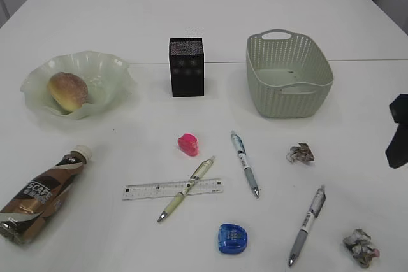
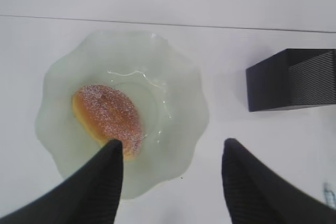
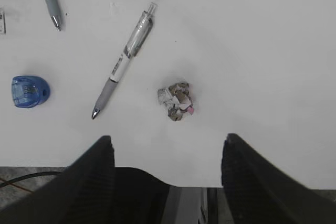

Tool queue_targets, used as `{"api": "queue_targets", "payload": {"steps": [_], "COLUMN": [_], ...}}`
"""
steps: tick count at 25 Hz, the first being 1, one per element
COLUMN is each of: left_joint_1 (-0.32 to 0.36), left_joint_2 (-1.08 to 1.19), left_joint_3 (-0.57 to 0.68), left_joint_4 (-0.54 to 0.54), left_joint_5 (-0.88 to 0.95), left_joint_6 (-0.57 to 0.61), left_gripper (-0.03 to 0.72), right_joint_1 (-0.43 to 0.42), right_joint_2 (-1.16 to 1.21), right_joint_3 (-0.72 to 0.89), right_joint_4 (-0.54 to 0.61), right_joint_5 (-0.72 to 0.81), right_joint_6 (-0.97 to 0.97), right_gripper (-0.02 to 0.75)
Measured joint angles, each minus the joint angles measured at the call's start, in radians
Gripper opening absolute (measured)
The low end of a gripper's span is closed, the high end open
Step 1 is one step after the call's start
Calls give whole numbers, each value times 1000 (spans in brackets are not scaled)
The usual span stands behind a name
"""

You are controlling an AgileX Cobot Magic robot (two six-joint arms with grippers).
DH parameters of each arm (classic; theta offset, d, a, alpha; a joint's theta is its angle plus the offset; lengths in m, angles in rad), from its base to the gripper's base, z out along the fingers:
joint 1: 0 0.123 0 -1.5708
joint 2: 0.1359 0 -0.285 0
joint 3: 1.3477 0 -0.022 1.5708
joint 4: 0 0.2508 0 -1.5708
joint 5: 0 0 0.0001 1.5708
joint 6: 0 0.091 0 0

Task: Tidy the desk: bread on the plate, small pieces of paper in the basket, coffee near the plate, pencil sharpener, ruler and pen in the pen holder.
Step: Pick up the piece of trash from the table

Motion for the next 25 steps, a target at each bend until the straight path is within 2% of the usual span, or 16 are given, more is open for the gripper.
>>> {"api": "queue_targets", "payload": {"steps": [6, 12, 21, 25], "left_joint_1": [0, 0, 0, 0], "left_joint_2": [-181, -362, -554, -611], "left_joint_3": [194, 383, 415, 415], "left_joint_4": [-13, 42, 62, 71], "left_joint_5": [6, 11, 15, 15], "left_joint_6": [30, 38, 43, 43], "left_gripper": [435, 435, 433, 433], "right_joint_1": [0, 0, 0, 34], "right_joint_2": [78, 183, 384, 454], "right_joint_3": [0, 0, -4, -8], "right_joint_4": [10, 96, 133, 158], "right_joint_5": [-197, -372, -590, -679], "right_joint_6": [-51, -174, -293, -349], "right_gripper": [471, 471, 471, 471]}}
